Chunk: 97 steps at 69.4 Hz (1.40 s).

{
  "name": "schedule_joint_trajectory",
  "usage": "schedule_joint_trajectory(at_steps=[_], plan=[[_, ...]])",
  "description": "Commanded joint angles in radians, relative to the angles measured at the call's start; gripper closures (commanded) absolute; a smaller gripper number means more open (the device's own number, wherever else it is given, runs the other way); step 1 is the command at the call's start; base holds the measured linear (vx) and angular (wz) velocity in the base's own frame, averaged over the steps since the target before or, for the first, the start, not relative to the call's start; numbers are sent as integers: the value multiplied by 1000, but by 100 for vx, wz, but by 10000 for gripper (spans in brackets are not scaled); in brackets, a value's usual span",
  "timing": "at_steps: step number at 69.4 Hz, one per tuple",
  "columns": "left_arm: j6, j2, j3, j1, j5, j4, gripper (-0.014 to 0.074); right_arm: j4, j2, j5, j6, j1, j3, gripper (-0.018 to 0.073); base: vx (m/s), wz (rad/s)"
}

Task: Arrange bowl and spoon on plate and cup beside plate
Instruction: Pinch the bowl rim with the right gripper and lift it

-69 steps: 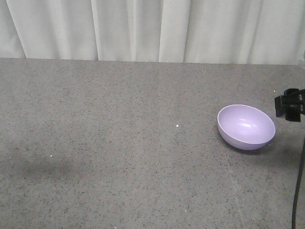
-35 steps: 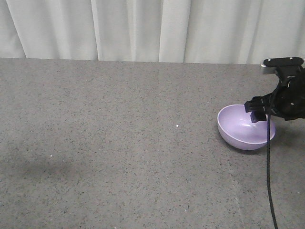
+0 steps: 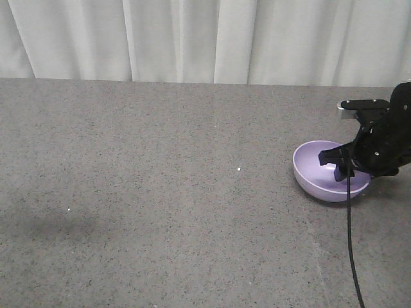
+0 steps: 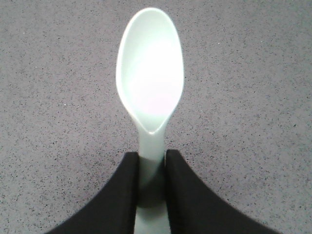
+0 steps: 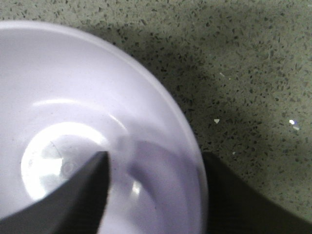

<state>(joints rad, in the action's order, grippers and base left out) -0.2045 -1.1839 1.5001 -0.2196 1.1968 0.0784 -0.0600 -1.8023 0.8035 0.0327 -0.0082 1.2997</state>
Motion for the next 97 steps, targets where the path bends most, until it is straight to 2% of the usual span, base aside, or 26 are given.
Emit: schedule_joint_trajectory(at_steps=[1, 8, 26, 47, 66, 97], plan=[[0, 24, 28, -6, -50, 4, 604, -1, 45, -22, 1, -5, 32, 398, 0, 0], [0, 24, 28, -6, -50, 4, 604, -2, 48, -12, 1, -5, 32, 579, 0, 0], [0, 24, 28, -6, -50, 4, 604, 11, 166, 92, 3, -5, 32, 570, 0, 0], [0, 24, 28, -6, -50, 4, 604, 76, 520, 201, 6, -5, 32, 565, 0, 0], [0, 24, 28, -6, -50, 4, 604, 74, 784, 308, 2, -5, 32, 564, 0, 0], [0, 24, 28, -6, -50, 4, 603, 49, 859, 332, 0, -5, 32, 562, 0, 0]])
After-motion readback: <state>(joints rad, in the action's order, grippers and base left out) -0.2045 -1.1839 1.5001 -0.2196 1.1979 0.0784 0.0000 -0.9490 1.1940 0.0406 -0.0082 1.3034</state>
